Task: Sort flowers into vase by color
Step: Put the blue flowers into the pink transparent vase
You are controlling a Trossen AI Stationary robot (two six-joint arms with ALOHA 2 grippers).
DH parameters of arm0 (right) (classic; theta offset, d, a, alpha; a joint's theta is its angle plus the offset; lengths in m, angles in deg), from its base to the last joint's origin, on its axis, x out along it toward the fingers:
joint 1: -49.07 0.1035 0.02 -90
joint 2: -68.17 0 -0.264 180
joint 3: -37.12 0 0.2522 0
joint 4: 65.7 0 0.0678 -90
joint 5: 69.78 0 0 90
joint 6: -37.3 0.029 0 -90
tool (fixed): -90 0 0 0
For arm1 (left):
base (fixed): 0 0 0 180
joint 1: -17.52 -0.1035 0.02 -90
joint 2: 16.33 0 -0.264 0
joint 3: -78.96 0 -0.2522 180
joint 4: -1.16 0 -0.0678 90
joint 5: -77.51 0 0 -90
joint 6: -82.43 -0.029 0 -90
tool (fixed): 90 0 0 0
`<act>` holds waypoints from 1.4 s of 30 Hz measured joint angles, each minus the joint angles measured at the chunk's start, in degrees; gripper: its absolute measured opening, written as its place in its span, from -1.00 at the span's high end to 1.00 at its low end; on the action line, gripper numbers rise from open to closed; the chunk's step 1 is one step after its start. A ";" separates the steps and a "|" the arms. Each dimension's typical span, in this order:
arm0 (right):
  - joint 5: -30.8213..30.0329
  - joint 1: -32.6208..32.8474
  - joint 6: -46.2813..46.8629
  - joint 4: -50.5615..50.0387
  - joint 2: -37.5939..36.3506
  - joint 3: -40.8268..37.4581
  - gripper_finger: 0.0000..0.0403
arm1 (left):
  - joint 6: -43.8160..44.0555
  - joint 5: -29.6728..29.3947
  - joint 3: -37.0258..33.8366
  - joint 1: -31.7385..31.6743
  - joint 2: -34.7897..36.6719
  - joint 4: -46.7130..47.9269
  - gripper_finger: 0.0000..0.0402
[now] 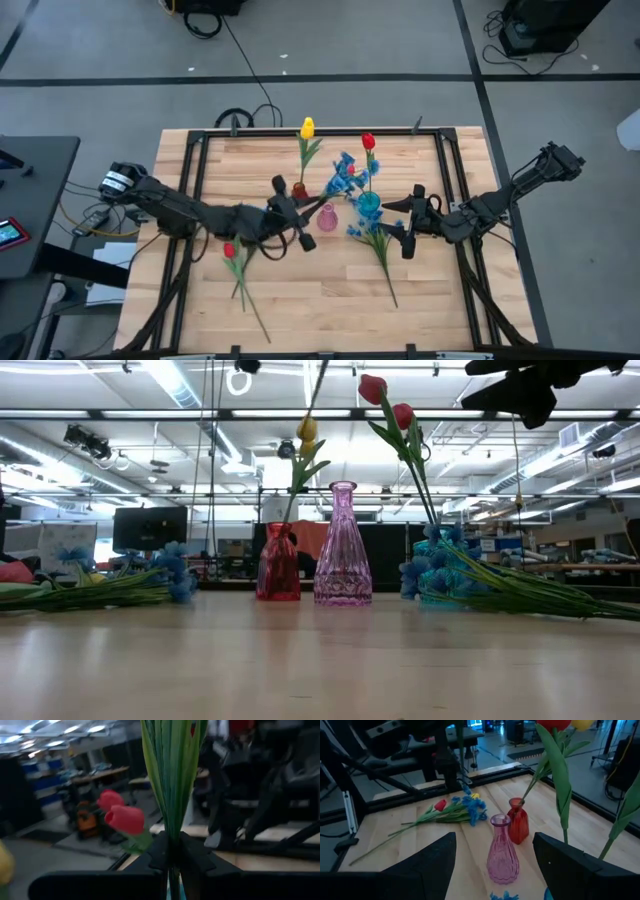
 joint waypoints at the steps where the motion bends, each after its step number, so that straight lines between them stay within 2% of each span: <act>1: 0.00 0.04 0.02 0.02 0.00 0.00 -0.37 | 0.03 2.10 -1.09 -1.08 0.00 -2.33 0.81; 8: -0.21 0.09 -0.09 0.02 0.00 0.00 -0.37 | 0.46 10.49 -9.12 -6.98 0.02 -17.96 0.81; 14: -0.49 0.09 -0.15 0.17 0.02 0.00 -0.37 | 3.83 17.02 -12.16 -10.77 -2.12 -24.57 0.81; 28: -0.42 0.11 -0.09 0.31 0.02 0.00 -0.37 | 3.42 18.99 -12.20 -12.79 -14.02 -41.78 0.81; 42: 0.03 1.61 0.00 0.26 0.02 0.00 -0.37 | 5.17 16.96 -12.20 -12.24 -20.23 -40.19 0.81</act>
